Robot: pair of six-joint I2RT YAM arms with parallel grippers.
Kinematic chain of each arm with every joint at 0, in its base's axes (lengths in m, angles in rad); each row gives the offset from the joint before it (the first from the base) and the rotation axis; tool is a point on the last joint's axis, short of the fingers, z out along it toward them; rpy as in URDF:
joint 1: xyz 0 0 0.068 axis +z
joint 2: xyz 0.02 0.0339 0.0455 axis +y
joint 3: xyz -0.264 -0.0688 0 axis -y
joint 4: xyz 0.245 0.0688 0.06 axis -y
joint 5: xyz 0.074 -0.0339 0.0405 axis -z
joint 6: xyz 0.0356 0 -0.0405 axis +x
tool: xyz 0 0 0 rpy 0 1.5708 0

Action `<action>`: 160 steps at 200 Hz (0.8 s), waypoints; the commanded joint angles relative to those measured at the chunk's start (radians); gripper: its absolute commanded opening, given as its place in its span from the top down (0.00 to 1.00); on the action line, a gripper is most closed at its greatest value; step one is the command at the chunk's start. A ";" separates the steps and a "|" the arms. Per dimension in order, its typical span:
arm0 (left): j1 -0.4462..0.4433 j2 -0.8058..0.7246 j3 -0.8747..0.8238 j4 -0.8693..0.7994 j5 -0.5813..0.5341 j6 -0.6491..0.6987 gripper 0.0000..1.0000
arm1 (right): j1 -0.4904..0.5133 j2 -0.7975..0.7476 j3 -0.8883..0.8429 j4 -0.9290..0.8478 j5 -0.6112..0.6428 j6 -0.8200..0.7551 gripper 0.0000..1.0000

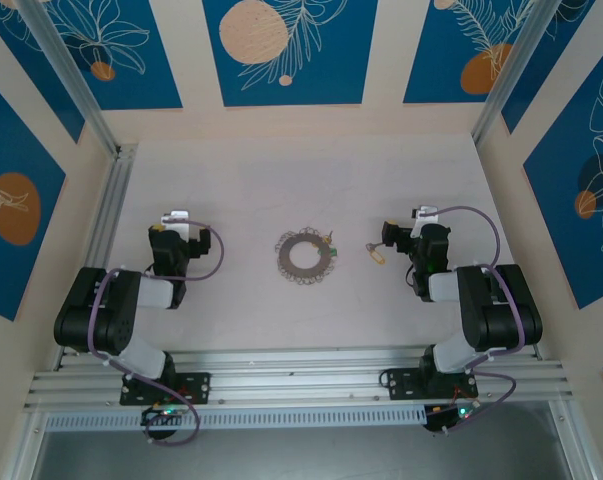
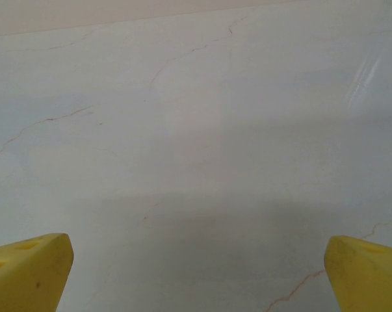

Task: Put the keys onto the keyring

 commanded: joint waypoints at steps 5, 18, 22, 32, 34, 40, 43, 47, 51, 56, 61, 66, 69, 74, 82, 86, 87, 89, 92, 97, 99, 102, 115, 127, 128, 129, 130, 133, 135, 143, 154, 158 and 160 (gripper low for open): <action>0.001 0.010 -0.005 0.020 0.018 -0.003 0.00 | -0.005 -0.004 0.015 0.012 -0.007 0.015 0.01; 0.000 0.010 -0.006 0.019 0.018 -0.003 0.00 | -0.005 -0.004 0.016 0.012 -0.008 0.014 0.01; 0.000 0.010 -0.005 0.020 0.018 -0.003 0.00 | -0.005 -0.004 0.016 0.011 -0.007 0.015 0.01; 0.001 0.009 -0.005 0.020 0.019 -0.003 0.00 | -0.006 -0.004 0.016 0.011 -0.007 0.015 0.01; 0.001 0.010 -0.005 0.020 0.019 -0.003 0.00 | -0.006 -0.004 0.017 0.009 -0.006 0.015 0.01; 0.001 0.009 -0.004 0.020 0.019 -0.003 0.00 | -0.005 -0.004 0.017 0.008 -0.006 0.015 0.01; 0.000 0.011 -0.004 0.020 0.018 -0.003 0.00 | -0.005 -0.004 0.017 0.008 -0.006 0.015 0.01; 0.000 0.011 -0.004 0.020 0.018 -0.003 0.00 | -0.005 -0.004 0.017 0.008 -0.005 0.015 0.01; 0.000 0.011 -0.004 0.020 0.018 -0.003 0.00 | -0.005 -0.004 0.017 0.008 -0.007 0.015 0.01; 0.001 0.011 -0.004 0.020 0.019 -0.003 0.00 | -0.005 -0.004 0.017 0.008 -0.005 0.015 0.01; 0.001 0.011 -0.004 0.019 0.018 -0.003 0.00 | -0.006 -0.004 0.017 0.007 -0.005 0.016 0.01; 0.001 0.011 -0.004 0.018 0.019 -0.003 0.00 | -0.005 -0.004 0.018 0.007 -0.006 0.015 0.01; 0.000 0.011 -0.004 0.019 0.018 -0.003 0.00 | -0.005 -0.004 0.018 0.007 -0.005 0.015 0.01; 0.000 0.011 -0.004 0.019 0.019 -0.003 0.00 | -0.005 -0.003 0.018 0.007 -0.006 0.015 0.01; 0.000 0.011 -0.003 0.016 0.018 -0.003 0.00 | -0.005 -0.003 0.018 0.007 -0.006 0.015 0.01; 0.001 0.011 -0.003 0.016 0.018 -0.003 0.00 | -0.005 -0.003 0.018 0.007 -0.006 0.015 0.01; 0.000 0.011 -0.003 0.016 0.019 -0.003 0.00 | -0.005 -0.003 0.019 0.007 -0.006 0.015 0.01; 0.001 0.011 -0.002 0.017 0.018 -0.003 0.00 | -0.005 -0.003 0.019 0.007 -0.006 0.014 0.01; 0.001 0.011 -0.002 0.015 0.019 -0.003 0.00 | -0.005 -0.003 0.019 0.007 -0.006 0.014 0.01; 0.000 0.011 -0.002 0.015 0.019 -0.003 0.00 | -0.005 -0.003 0.018 0.006 -0.004 0.014 0.01; 0.000 0.011 -0.003 0.014 0.019 -0.003 0.00 | -0.005 -0.003 0.019 0.005 -0.003 0.014 0.01; 0.001 0.011 -0.002 0.015 0.018 -0.003 0.00 | -0.005 -0.003 0.019 0.007 -0.005 0.014 0.01; 0.000 0.009 -0.005 0.020 0.018 -0.003 0.00 | -0.002 -0.005 0.016 0.011 -0.002 0.013 0.01; -0.005 0.004 -0.006 0.025 0.000 0.004 0.00 | 0.018 -0.024 0.024 -0.013 0.047 0.007 0.01; -0.007 0.003 -0.006 0.019 -0.004 0.004 0.00 | 0.021 -0.027 0.025 -0.024 0.049 0.006 0.01; -0.009 0.001 -0.004 0.016 -0.008 0.005 0.00 | 0.022 -0.030 0.027 -0.032 0.048 0.005 0.01; -0.011 -0.002 -0.003 0.012 -0.015 0.007 0.00 | 0.024 -0.032 0.029 -0.036 0.044 0.003 0.01; -0.017 -0.012 0.000 -0.001 -0.026 0.010 0.00 | 0.027 -0.033 0.028 -0.033 0.026 -0.011 0.01; -0.021 -0.020 0.001 -0.010 -0.032 0.012 0.00 | 0.030 -0.032 0.027 -0.028 0.019 -0.021 0.01; -0.034 -0.057 0.012 -0.055 -0.050 0.025 0.00 | 0.058 -0.053 0.028 -0.027 0.075 -0.038 0.01; -0.077 -0.122 0.060 -0.203 -0.126 0.052 0.00 | 0.113 -0.128 0.093 -0.212 0.156 -0.065 0.01; -0.094 -0.145 0.078 -0.250 -0.137 0.066 0.00 | 0.132 -0.150 0.117 -0.260 0.156 -0.087 0.01; -0.103 -0.155 0.086 -0.273 -0.144 0.073 0.00 | 0.141 -0.158 0.126 -0.279 0.161 -0.100 0.01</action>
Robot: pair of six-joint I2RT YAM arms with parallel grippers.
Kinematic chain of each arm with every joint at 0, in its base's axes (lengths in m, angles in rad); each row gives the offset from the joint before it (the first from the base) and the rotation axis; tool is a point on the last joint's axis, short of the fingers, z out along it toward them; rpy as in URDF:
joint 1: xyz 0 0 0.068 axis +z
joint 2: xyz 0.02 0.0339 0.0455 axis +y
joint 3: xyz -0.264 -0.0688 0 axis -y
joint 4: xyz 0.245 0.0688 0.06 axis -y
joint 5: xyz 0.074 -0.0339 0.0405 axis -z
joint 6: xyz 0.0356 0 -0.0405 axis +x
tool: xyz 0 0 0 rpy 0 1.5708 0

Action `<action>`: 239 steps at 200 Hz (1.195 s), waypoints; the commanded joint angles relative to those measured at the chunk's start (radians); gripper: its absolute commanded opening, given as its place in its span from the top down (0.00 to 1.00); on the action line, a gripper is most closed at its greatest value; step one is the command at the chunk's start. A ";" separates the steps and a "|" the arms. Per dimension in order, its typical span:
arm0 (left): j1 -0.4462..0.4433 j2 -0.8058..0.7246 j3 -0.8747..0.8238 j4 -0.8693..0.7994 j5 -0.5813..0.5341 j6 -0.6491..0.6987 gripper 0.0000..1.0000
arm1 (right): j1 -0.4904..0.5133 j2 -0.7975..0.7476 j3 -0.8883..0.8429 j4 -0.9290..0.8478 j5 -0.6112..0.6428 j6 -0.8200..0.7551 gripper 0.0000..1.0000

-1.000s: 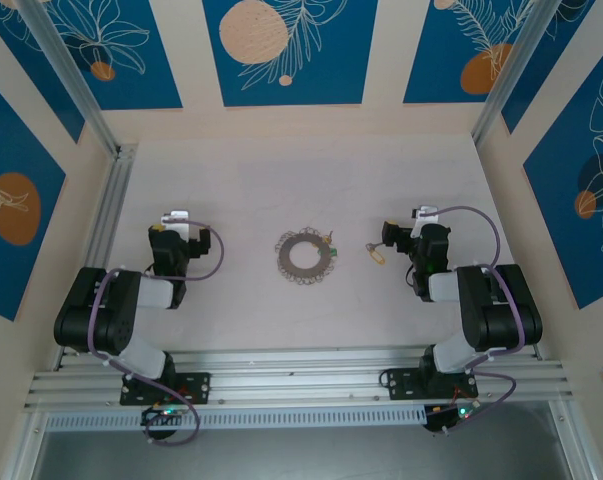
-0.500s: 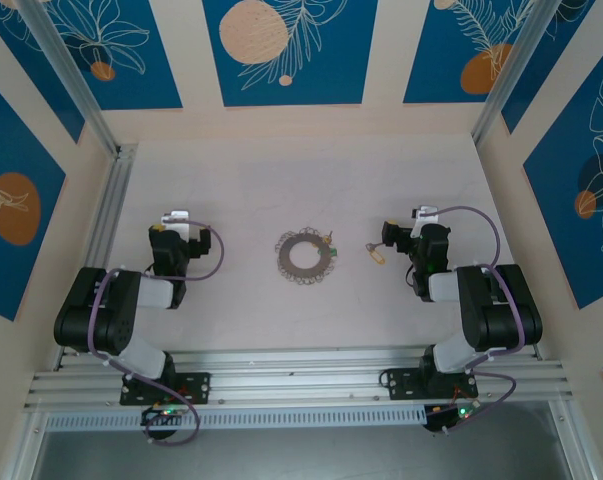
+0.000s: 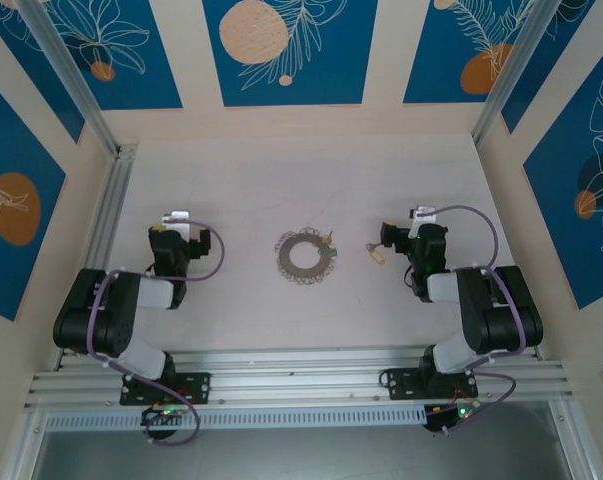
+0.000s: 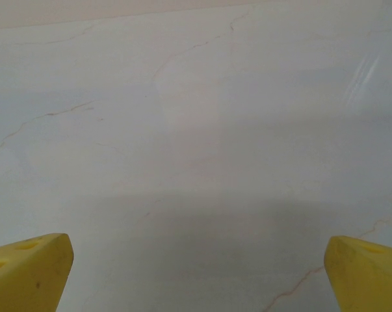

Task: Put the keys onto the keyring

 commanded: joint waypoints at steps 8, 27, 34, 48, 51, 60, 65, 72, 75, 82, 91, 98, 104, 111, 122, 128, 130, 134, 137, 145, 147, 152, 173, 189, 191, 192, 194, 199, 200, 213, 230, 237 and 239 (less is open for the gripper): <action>-0.118 -0.152 0.111 -0.268 -0.147 0.085 0.00 | 0.137 -0.157 0.129 -0.214 0.157 -0.116 0.01; -0.202 -0.214 0.203 -0.439 -0.238 -0.019 0.00 | 0.181 -0.241 0.164 -0.291 0.137 -0.038 0.01; -0.220 -0.224 0.268 -0.557 -0.235 -0.076 0.00 | 0.174 -0.261 0.209 -0.401 0.126 0.043 0.01; -0.253 -0.213 0.402 -0.771 -0.158 -0.165 0.00 | 0.158 -0.271 0.283 -0.577 0.042 0.126 0.01; -0.259 -0.206 0.423 -0.800 -0.127 -0.178 0.00 | 0.159 -0.273 0.292 -0.599 0.031 0.138 0.01; -0.279 -0.185 0.481 -0.862 -0.010 -0.208 0.00 | 0.159 -0.281 0.310 -0.649 -0.014 0.163 0.01; -0.292 -0.167 0.507 -0.884 0.051 -0.217 0.00 | 0.158 -0.284 0.312 -0.659 -0.042 0.175 0.01; -0.307 -0.138 0.553 -0.924 0.126 -0.231 0.00 | 0.157 -0.281 0.316 -0.671 -0.088 0.185 0.01; -0.313 -0.124 0.573 -0.942 0.155 -0.236 0.00 | 0.155 -0.276 0.323 -0.685 -0.118 0.182 0.01; -0.325 -0.085 0.625 -0.991 0.220 -0.244 0.00 | 0.150 -0.255 0.347 -0.728 -0.176 0.168 0.01; -0.342 -0.037 0.689 -1.052 0.285 -0.248 0.00 | 0.146 -0.215 0.384 -0.787 -0.267 0.141 0.01; -0.358 -0.003 0.730 -1.092 0.324 -0.246 0.00 | 0.139 -0.181 0.413 -0.831 -0.343 0.132 0.01; -0.371 0.019 0.756 -1.114 0.347 -0.243 0.00 | 0.133 -0.155 0.433 -0.863 -0.413 0.131 0.01; -0.384 0.038 0.777 -1.129 0.364 -0.243 0.00 | 0.130 -0.132 0.446 -0.888 -0.479 0.138 0.01; -0.398 0.056 0.790 -1.137 0.399 -0.245 0.00 | 0.138 -0.118 0.439 -0.900 -0.558 0.144 0.01; -0.403 0.060 0.788 -1.132 0.417 -0.249 0.00 | 0.145 -0.117 0.431 -0.903 -0.580 0.140 0.00; -0.404 0.061 0.787 -1.130 0.424 -0.250 0.00 | 0.148 -0.116 0.429 -0.904 -0.586 0.139 0.00; -0.404 0.062 0.783 -1.124 0.439 -0.255 0.00 | 0.155 -0.114 0.427 -0.909 -0.600 0.133 0.00; -0.405 0.062 0.779 -1.118 0.451 -0.257 0.00 | 0.159 -0.110 0.426 -0.915 -0.611 0.129 0.01; -0.405 0.063 0.767 -1.104 0.480 -0.269 0.00 | 0.170 -0.099 0.432 -0.931 -0.636 0.118 0.02; -0.405 0.062 0.765 -1.100 0.485 -0.270 0.00 | 0.174 -0.097 0.434 -0.936 -0.641 0.116 0.03; -0.405 0.061 0.754 -1.089 0.500 -0.276 0.00 | 0.186 -0.089 0.438 -0.944 -0.653 0.110 0.04; -0.405 0.057 0.726 -1.054 0.547 -0.293 0.00 | 0.231 -0.040 0.462 -0.968 -0.635 0.078 0.11; -0.404 0.051 0.711 -1.035 0.561 -0.295 0.00 | 0.247 0.010 0.502 -0.995 -0.600 0.062 0.17; -0.404 0.050 0.709 -1.032 0.562 -0.295 0.00 | 0.249 0.014 0.506 -0.998 -0.595 0.062 0.18; -0.405 0.049 0.708 -1.031 0.561 -0.294 0.00 | 0.250 0.017 0.507 -0.998 -0.593 0.062 0.18; -0.405 0.048 0.706 -1.030 0.561 -0.293 0.00 | 0.252 0.022 0.509 -1.000 -0.589 0.061 0.19; -0.404 0.045 0.700 -1.026 0.558 -0.296 0.00 | 0.257 0.032 0.514 -1.005 -0.580 0.063 0.21; -0.405 0.044 0.699 -1.025 0.558 -0.296 0.00 | 0.259 0.034 0.514 -1.006 -0.579 0.063 0.21; -0.405 0.037 0.683 -1.023 0.561 -0.300 0.00 | 0.277 0.042 0.514 -1.025 -0.571 0.069 0.23; -0.405 0.022 0.658 -1.020 0.567 -0.301 0.00 | 0.314 0.020 0.504 -1.068 -0.521 0.070 0.24; -0.405 0.016 0.648 -1.023 0.563 -0.301 0.00 | 0.326 0.007 0.495 -1.083 -0.494 0.070 0.26; -0.405 0.014 0.646 -1.024 0.563 -0.301 0.00 | 0.328 0.004 0.491 -1.086 -0.487 0.071 0.26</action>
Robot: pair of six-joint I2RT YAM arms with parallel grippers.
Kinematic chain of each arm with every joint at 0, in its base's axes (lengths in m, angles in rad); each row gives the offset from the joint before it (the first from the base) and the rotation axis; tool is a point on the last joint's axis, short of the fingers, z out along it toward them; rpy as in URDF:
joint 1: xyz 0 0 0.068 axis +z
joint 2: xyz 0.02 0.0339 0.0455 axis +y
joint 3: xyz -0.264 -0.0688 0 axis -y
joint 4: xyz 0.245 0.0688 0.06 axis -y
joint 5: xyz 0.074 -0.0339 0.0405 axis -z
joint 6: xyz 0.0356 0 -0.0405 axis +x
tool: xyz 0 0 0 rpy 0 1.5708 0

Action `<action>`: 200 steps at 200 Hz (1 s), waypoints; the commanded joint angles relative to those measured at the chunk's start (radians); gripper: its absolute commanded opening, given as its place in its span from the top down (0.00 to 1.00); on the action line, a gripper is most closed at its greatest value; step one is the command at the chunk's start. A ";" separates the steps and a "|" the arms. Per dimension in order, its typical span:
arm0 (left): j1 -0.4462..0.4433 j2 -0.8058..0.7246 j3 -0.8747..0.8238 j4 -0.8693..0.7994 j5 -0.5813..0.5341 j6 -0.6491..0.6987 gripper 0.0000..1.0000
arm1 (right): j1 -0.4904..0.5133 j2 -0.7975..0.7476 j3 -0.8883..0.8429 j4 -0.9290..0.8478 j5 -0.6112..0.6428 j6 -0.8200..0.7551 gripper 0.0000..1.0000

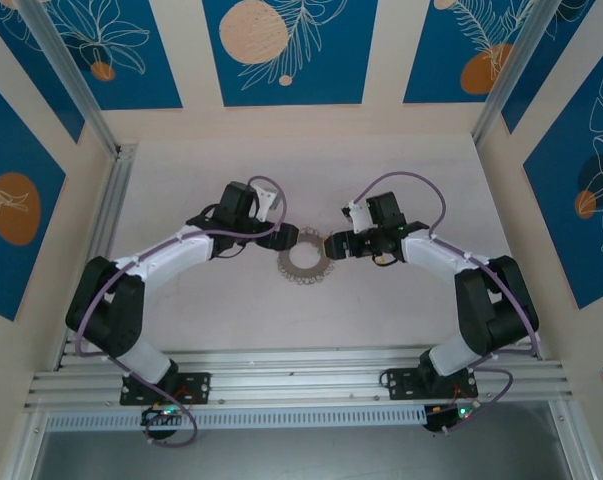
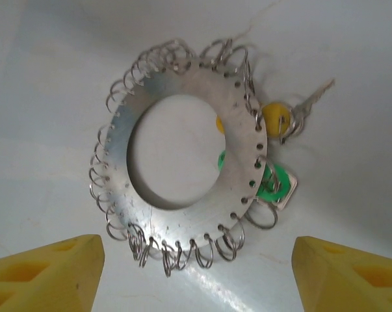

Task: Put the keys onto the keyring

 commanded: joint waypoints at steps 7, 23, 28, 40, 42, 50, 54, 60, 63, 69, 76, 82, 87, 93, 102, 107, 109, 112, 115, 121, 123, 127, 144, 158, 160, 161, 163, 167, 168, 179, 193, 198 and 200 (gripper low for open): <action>-0.001 -0.059 -0.039 0.012 0.027 -0.017 0.00 | 0.046 -0.042 -0.013 -0.092 0.075 -0.003 0.28; 0.000 -0.070 -0.047 0.025 0.023 -0.019 0.00 | 0.042 -0.039 -0.027 -0.092 0.084 0.020 0.33; 0.000 -0.071 -0.049 0.031 0.024 -0.021 0.00 | 0.039 -0.036 -0.030 -0.087 0.090 0.025 0.35; 0.001 -0.073 -0.052 0.049 0.033 -0.029 0.00 | 0.030 -0.022 -0.038 -0.063 0.098 0.048 0.40; 0.001 -0.073 -0.052 0.052 0.035 -0.029 0.00 | 0.026 -0.020 -0.040 -0.058 0.095 0.052 0.41; 0.003 -0.074 -0.055 0.061 0.041 -0.034 0.00 | 0.007 -0.011 -0.048 -0.042 0.072 0.072 0.45; 0.003 -0.076 -0.056 0.065 0.043 -0.036 0.00 | -0.001 -0.006 -0.052 -0.035 0.060 0.081 0.47; 0.004 -0.080 -0.059 0.070 0.044 -0.036 0.00 | -0.013 -0.003 -0.060 -0.025 0.050 0.090 0.49; 0.003 -0.081 -0.060 0.071 0.044 -0.038 0.00 | -0.016 -0.003 -0.064 -0.021 0.047 0.094 0.50; 0.005 -0.086 -0.062 0.074 0.044 -0.039 0.00 | -0.020 -0.002 -0.072 -0.013 0.045 0.097 0.51; 0.005 -0.091 -0.066 0.078 0.046 -0.041 0.00 | -0.023 0.001 -0.076 -0.006 0.044 0.098 0.53; 0.004 -0.095 -0.070 0.081 0.047 -0.041 0.00 | -0.024 0.007 -0.073 -0.004 0.043 0.098 0.55; 0.005 -0.099 -0.073 0.083 0.048 -0.041 0.00 | -0.023 0.016 -0.069 -0.001 0.040 0.097 0.56; 0.005 -0.103 -0.075 0.087 0.050 -0.043 0.00 | -0.023 0.029 -0.063 0.003 0.033 0.098 0.57; 0.004 -0.106 -0.079 0.093 0.052 -0.047 0.00 | -0.024 0.054 -0.056 0.016 0.022 0.103 0.60; 0.004 -0.108 -0.081 0.096 0.056 -0.049 0.00 | -0.022 0.066 -0.052 0.024 0.012 0.107 0.61; 0.005 -0.108 -0.082 0.097 0.057 -0.049 0.00 | -0.024 0.072 -0.051 0.027 0.009 0.108 0.61; 0.005 -0.108 -0.082 0.099 0.058 -0.049 0.00 | -0.024 0.080 -0.049 0.032 0.004 0.111 0.62; 0.006 -0.109 -0.083 0.100 0.059 -0.049 0.00 | -0.024 0.088 -0.047 0.039 -0.002 0.113 0.63; 0.005 -0.110 -0.083 0.101 0.061 -0.049 0.00 | -0.023 0.104 -0.044 0.052 -0.015 0.120 0.64; 0.004 -0.110 -0.084 0.102 0.062 -0.049 0.00 | -0.024 0.107 -0.043 0.056 -0.018 0.121 0.65; 0.005 -0.111 -0.084 0.101 0.060 -0.049 0.00 | -0.023 0.115 -0.040 0.064 -0.027 0.128 0.66; 0.005 -0.113 -0.089 0.097 0.055 -0.045 0.00 | -0.019 0.141 -0.027 0.079 -0.050 0.133 0.70; 0.006 -0.113 -0.095 0.098 0.055 -0.043 0.00 | -0.018 0.150 -0.024 0.083 -0.059 0.133 0.73; 0.005 -0.112 -0.095 0.098 0.054 -0.042 0.00 | -0.018 0.152 -0.024 0.084 -0.061 0.133 0.73; 0.005 -0.112 -0.096 0.098 0.054 -0.041 0.00 | -0.019 0.151 -0.024 0.085 -0.061 0.133 0.73; 0.004 -0.113 -0.096 0.098 0.053 -0.042 0.00 | -0.019 0.152 -0.024 0.086 -0.063 0.134 0.74; 0.004 -0.113 -0.096 0.098 0.054 -0.041 0.00 | -0.020 0.154 -0.024 0.090 -0.068 0.135 0.74; 0.004 -0.113 -0.096 0.098 0.054 -0.040 0.00 | -0.020 0.155 -0.026 0.090 -0.069 0.135 0.74; 0.005 -0.111 -0.096 0.098 0.053 -0.040 0.00 | -0.022 0.162 -0.027 0.100 -0.083 0.141 0.75; 0.005 -0.108 -0.095 0.100 0.056 -0.038 0.00 | -0.019 0.177 -0.028 0.111 -0.097 0.147 0.76; 0.004 -0.108 -0.095 0.099 0.057 -0.039 0.00 | -0.021 0.182 -0.029 0.116 -0.102 0.149 0.76; 0.004 -0.108 -0.095 0.100 0.056 -0.040 0.00 | -0.021 0.182 -0.031 0.118 -0.103 0.149 0.76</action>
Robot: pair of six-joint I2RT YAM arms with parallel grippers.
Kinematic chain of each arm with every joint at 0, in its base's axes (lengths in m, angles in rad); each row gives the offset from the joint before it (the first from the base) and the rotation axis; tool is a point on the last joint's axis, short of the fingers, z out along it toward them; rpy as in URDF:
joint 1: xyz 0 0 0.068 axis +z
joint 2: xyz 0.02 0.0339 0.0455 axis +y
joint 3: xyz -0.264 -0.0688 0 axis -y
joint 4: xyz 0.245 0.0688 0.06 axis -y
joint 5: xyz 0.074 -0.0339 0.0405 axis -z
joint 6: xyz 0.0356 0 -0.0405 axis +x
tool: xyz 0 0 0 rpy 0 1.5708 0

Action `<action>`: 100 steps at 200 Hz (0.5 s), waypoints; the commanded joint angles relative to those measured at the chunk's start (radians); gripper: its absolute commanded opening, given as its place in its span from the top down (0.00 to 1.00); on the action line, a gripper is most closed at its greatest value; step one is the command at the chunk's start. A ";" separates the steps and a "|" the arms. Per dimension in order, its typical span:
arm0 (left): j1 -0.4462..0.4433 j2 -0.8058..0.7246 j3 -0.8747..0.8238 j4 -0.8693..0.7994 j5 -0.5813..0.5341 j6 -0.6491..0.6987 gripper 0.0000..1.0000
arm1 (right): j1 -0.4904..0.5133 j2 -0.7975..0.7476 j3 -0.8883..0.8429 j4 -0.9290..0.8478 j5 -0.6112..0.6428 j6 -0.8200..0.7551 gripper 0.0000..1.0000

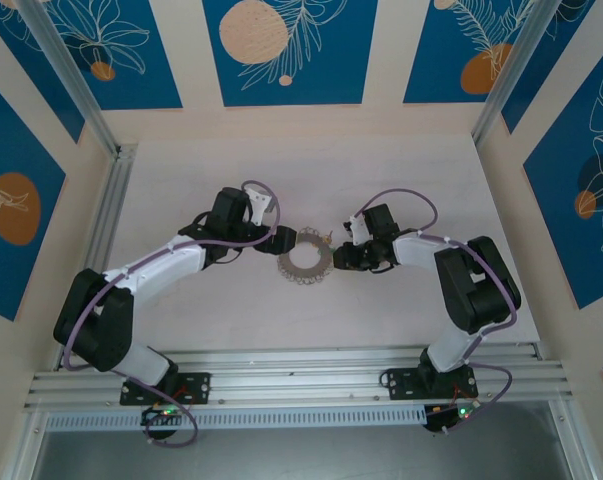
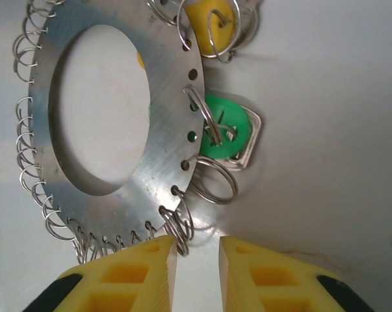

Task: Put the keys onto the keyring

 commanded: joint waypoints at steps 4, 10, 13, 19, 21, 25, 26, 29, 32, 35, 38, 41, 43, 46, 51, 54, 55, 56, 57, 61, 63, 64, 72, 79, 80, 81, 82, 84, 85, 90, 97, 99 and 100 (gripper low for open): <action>0.004 -0.021 -0.010 0.022 0.022 -0.002 0.00 | 0.002 0.028 0.023 0.036 -0.062 0.025 0.77; 0.004 -0.021 -0.010 0.023 0.022 -0.002 0.00 | -0.001 0.031 0.020 0.044 -0.068 0.027 0.77; 0.004 -0.020 -0.010 0.023 0.023 -0.002 0.00 | -0.002 0.031 0.016 0.050 -0.069 0.030 0.77; 0.004 -0.021 -0.009 0.024 0.023 -0.003 0.00 | -0.005 0.033 0.014 0.059 -0.078 0.033 0.77; 0.004 -0.022 -0.009 0.023 0.023 -0.003 0.00 | -0.006 0.033 0.013 0.062 -0.080 0.034 0.77; 0.004 -0.022 -0.011 0.023 0.025 -0.003 0.00 | -0.006 0.033 0.013 0.065 -0.083 0.035 0.77; 0.004 -0.023 -0.011 0.023 0.024 -0.003 0.00 | -0.006 0.034 0.013 0.066 -0.083 0.035 0.77; 0.004 -0.022 -0.010 0.023 0.026 -0.003 0.00 | -0.006 0.034 0.013 0.067 -0.084 0.035 0.77; 0.005 -0.022 -0.010 0.023 0.026 -0.005 0.00 | -0.006 0.035 0.012 0.068 -0.086 0.033 0.77; 0.004 -0.022 -0.010 0.023 0.026 -0.005 0.00 | -0.008 0.036 0.012 0.068 -0.085 0.033 0.77; 0.004 -0.021 -0.011 0.023 0.028 -0.005 0.00 | -0.008 0.038 0.013 0.067 -0.086 0.031 0.77; 0.004 -0.021 -0.011 0.024 0.028 -0.007 0.00 | -0.007 0.039 0.012 0.068 -0.086 0.031 0.77; 0.004 -0.021 -0.011 0.023 0.028 -0.005 0.00 | -0.008 0.039 0.012 0.067 -0.087 0.031 0.77; 0.004 -0.021 -0.009 0.023 0.028 -0.007 0.00 | -0.008 0.040 0.012 0.068 -0.088 0.030 0.77; 0.004 -0.020 -0.009 0.023 0.028 -0.006 0.00 | -0.008 0.040 0.012 0.070 -0.092 0.030 0.77; 0.004 -0.019 -0.008 0.023 0.027 -0.006 0.00 | -0.011 0.041 0.011 0.072 -0.093 0.030 0.77; 0.004 -0.019 -0.008 0.023 0.027 -0.006 0.00 | -0.011 0.041 0.010 0.073 -0.094 0.030 0.77; 0.004 -0.019 -0.008 0.023 0.027 -0.006 0.00 | -0.010 0.041 0.010 0.075 -0.096 0.030 0.77; 0.004 -0.019 -0.007 0.022 0.027 -0.006 0.00 | -0.011 0.041 0.009 0.075 -0.096 0.029 0.78; 0.005 -0.018 -0.006 0.021 0.026 -0.006 0.00 | -0.011 0.039 0.007 0.079 -0.100 0.029 0.78; 0.004 -0.018 -0.006 0.020 0.025 -0.005 0.00 | -0.011 0.040 0.006 0.080 -0.101 0.029 0.79; 0.004 -0.018 -0.006 0.020 0.025 -0.005 0.00 | -0.010 0.039 0.006 0.080 -0.101 0.029 0.79; 0.004 -0.017 -0.005 0.017 0.024 -0.003 0.00 | -0.011 0.039 0.006 0.080 -0.107 0.025 0.80; 0.004 -0.016 -0.003 0.015 0.022 -0.003 0.00 | -0.009 0.041 0.006 0.079 -0.111 0.022 0.81; 0.004 -0.016 -0.004 0.015 0.022 -0.003 0.00 | -0.008 0.040 0.006 0.078 -0.111 0.022 0.82; 0.005 -0.016 -0.003 0.015 0.022 -0.004 0.00 | -0.008 0.040 0.006 0.077 -0.111 0.021 0.82; 0.005 -0.016 -0.003 0.015 0.022 -0.003 0.00 | -0.008 0.040 0.006 0.076 -0.111 0.020 0.82; 0.005 -0.015 -0.003 0.014 0.022 -0.003 0.00 | -0.008 0.040 0.007 0.075 -0.111 0.019 0.82; 0.004 -0.016 -0.004 0.014 0.022 -0.003 0.00 | -0.008 0.041 0.007 0.075 -0.111 0.019 0.82; 0.005 -0.015 -0.003 0.014 0.022 -0.003 0.00 | -0.009 0.041 0.006 0.071 -0.111 0.016 0.83; 0.004 -0.016 -0.003 0.014 0.022 -0.003 0.00 | -0.009 0.041 0.006 0.068 -0.111 0.015 0.84; 0.005 -0.015 -0.003 0.014 0.022 -0.004 0.00 | -0.009 0.041 0.005 0.068 -0.111 0.014 0.84; 0.005 -0.016 -0.003 0.014 0.022 -0.003 0.00 | -0.009 0.040 0.005 0.067 -0.111 0.014 0.84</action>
